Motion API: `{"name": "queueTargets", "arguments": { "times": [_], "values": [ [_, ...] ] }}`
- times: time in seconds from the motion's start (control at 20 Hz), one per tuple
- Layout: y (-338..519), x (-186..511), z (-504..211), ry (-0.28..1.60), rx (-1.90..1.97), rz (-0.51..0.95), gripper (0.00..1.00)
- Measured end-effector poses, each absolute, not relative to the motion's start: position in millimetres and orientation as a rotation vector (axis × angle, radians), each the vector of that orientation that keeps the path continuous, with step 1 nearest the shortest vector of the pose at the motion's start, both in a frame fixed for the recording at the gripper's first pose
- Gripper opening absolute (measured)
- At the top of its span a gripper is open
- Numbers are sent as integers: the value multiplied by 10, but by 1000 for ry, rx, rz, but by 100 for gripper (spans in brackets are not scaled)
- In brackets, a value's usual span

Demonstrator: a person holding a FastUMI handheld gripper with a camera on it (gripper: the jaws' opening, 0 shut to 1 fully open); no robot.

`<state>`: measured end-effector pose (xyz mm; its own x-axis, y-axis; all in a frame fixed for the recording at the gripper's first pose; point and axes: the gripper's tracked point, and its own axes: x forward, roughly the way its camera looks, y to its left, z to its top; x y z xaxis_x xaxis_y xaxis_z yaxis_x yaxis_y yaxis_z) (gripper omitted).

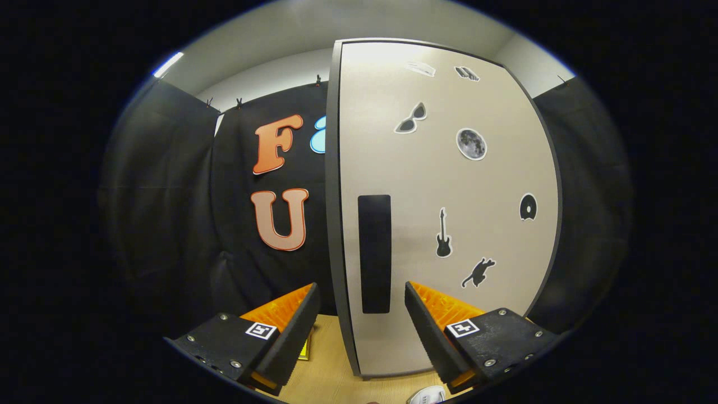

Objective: Open the shoe cabinet door, grab the shoes and put them into the shoe cabinet, then close the shoe cabinet door.

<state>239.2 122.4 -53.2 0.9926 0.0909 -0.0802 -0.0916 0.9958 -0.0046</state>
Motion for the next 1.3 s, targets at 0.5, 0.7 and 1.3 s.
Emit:
{"name": "queueTargets", "arguments": {
  "times": [0.5,0.7,1.3],
  "values": [
    [1178,2715,-531,67,-39,48,94],
    [1146,2759,-551,81,-56,33,89],
    [1136,2728,-554,93,-9,57,34]
  ]
}}
